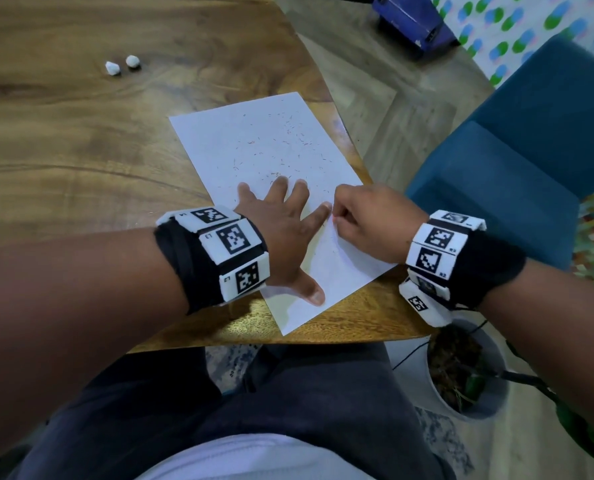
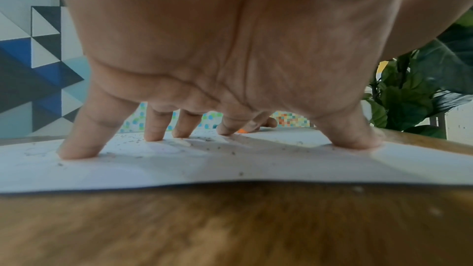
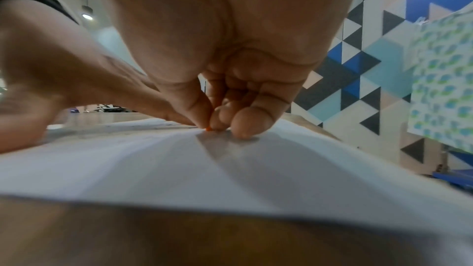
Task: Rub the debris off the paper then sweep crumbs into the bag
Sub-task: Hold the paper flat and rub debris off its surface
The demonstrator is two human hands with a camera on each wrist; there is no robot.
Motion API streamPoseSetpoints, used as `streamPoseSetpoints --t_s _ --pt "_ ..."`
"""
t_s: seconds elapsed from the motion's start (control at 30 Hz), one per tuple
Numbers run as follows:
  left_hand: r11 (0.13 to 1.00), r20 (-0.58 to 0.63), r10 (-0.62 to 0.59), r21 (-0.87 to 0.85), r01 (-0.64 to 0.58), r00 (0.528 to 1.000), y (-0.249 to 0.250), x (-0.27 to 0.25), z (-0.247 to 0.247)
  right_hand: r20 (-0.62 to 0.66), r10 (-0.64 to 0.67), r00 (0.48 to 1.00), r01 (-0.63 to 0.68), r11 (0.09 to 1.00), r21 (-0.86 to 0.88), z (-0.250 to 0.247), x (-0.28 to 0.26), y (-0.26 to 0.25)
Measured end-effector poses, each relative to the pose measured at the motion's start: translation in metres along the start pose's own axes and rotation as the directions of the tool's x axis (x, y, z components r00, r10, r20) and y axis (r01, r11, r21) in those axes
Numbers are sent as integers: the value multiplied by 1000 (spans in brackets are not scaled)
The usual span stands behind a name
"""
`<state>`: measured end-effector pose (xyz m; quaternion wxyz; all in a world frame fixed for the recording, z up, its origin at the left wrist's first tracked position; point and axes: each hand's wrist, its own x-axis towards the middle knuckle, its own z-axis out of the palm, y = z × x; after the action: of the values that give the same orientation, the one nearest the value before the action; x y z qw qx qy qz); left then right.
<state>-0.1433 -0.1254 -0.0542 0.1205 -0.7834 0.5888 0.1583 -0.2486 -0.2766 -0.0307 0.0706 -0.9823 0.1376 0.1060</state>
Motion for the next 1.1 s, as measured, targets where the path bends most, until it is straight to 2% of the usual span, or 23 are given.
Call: streamPoseSetpoints --t_s 0.13,0.2,0.27,0.33,0.43,0.53,0.63,0.77,0.83,0.93,1.03,1.1 --pt "1000 30 2 -18 -2 1000 1 1 -1 95 -94 991 89 994 58 9 -38 -24" --pt "1000 45 -1 -17 2 999 0 1 0 121 -96 988 87 993 75 11 -47 -29" --pt "1000 51 -1 -8 1 999 -1 1 2 103 -37 994 29 996 80 9 -42 -25" --pt "1000 64 3 -17 -2 998 -1 1 2 50 87 995 -91 994 66 5 -25 -12" --pt "999 82 3 -33 -1 997 -1 1 2 -13 264 964 -264 964 37 -5 8 16" --pt "1000 64 0 -30 2 998 -1 0 3 -14 333 943 -333 943 23 -12 25 31" --pt "999 65 1 -41 2 998 -1 -2 3 11 277 961 -277 961 24 -9 12 23" --pt "999 75 0 -50 4 997 -2 -2 2 95 68 993 -73 996 44 0 -27 -9" --pt "999 82 1 -46 3 997 -2 -3 2 128 20 992 -27 998 50 3 -33 -15" --pt "999 81 2 -32 0 997 -2 -4 2 62 135 989 -138 989 52 -1 -15 -1" --pt "1000 81 5 -29 -3 997 -2 -5 2 7 297 955 -297 951 82 -9 12 20" --pt "1000 75 10 -22 -8 997 -4 -6 0 -7 346 938 -344 934 93 -13 25 27"
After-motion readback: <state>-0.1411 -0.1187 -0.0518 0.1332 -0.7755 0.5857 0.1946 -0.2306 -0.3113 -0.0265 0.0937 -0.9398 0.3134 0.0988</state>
